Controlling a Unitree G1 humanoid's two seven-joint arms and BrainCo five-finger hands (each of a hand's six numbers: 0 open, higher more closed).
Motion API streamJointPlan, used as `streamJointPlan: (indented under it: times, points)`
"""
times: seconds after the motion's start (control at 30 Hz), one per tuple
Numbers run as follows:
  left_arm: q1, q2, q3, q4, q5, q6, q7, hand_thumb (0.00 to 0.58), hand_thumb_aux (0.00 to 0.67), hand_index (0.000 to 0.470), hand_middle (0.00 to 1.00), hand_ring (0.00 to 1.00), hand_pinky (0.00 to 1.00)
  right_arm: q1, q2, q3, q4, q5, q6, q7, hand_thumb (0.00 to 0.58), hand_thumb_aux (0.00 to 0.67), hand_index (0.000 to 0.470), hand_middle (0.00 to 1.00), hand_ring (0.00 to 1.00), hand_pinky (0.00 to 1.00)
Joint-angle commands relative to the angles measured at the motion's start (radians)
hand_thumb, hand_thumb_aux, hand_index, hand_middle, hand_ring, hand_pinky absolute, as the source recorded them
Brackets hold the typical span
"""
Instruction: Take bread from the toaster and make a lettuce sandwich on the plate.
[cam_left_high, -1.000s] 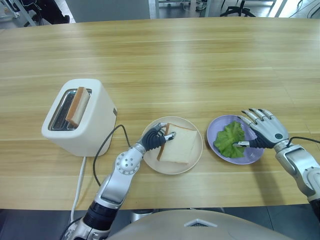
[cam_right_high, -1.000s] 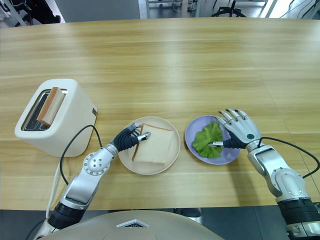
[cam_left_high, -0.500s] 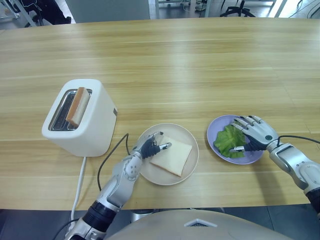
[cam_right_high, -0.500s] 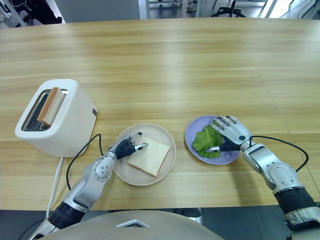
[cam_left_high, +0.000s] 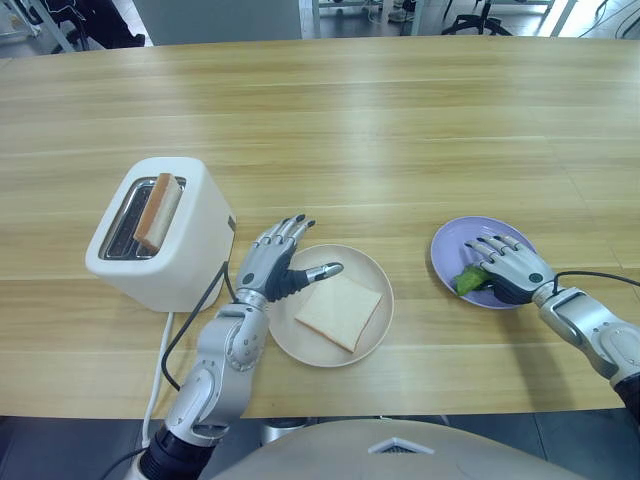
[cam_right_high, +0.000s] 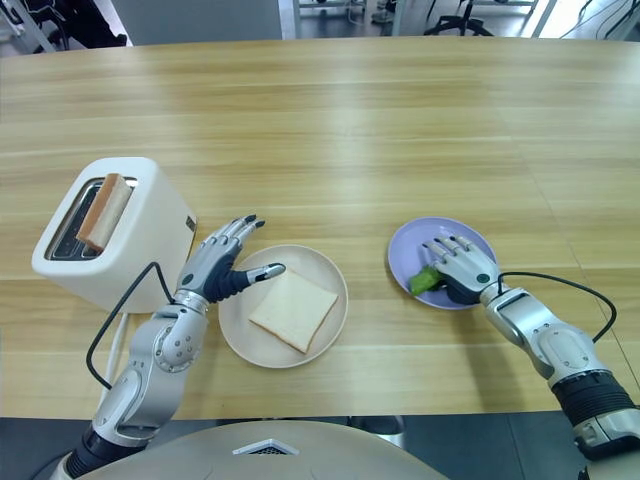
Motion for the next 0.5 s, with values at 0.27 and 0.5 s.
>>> streamJointPlan:
  times: [0.27, 0.5]
  points:
    - [0.147, -0.052, 0.204, -0.173, -0.05, -0.123, 0.106, 0.0, 0.0, 0.0, 0.0, 0.0, 0.0, 0.016, 0.018, -0.095, -0.217, 0.119, -0.03, -0.059, 0.58, 0.67, 0.46, 0.0, 0.0, 0.0]
    - [0.302, -0.179, 0.295, -0.044, -0.32, -0.247, 0.165, 0.0, 0.0, 0.0, 0.0, 0.0, 0.0, -0.008, 0.124, -0.08, -0.403, 0.189, -0.063, 0.019, 0.58, 0.67, 0.46, 0.0, 0.0, 0.0]
